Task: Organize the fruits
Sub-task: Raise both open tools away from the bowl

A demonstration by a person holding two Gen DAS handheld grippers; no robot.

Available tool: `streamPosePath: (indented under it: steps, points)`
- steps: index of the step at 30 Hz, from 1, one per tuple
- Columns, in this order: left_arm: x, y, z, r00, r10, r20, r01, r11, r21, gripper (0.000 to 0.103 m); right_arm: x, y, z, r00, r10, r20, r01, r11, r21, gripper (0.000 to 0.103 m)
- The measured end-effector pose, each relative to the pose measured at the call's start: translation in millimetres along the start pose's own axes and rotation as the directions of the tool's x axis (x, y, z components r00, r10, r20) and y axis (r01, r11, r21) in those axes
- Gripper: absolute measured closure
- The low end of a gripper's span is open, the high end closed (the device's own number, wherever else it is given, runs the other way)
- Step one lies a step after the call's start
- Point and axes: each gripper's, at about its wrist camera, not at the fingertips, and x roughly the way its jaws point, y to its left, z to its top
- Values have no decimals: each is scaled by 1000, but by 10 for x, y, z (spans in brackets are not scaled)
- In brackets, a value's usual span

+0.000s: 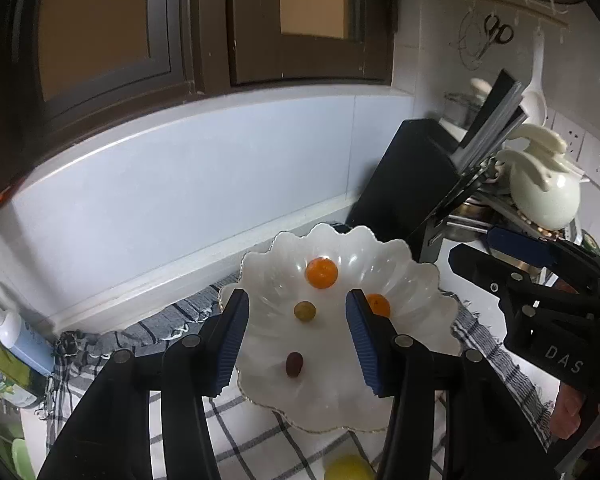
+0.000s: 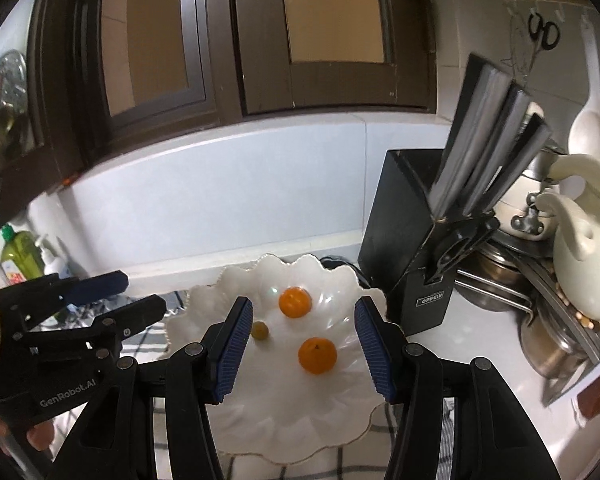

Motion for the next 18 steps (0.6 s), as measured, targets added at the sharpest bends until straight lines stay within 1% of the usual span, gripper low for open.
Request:
streamPosePath:
  steps: [9, 18]
  points:
    - [-428, -75, -149, 998, 1, 58, 0, 1000, -6, 52, -433, 58, -140, 998, -31, 57, 31, 1000, -3, 49]
    - [-848, -238, -350, 994, 0, 109, -3, 1000, 26, 50, -876, 100, -334, 995, -38, 97, 39, 999, -11, 49]
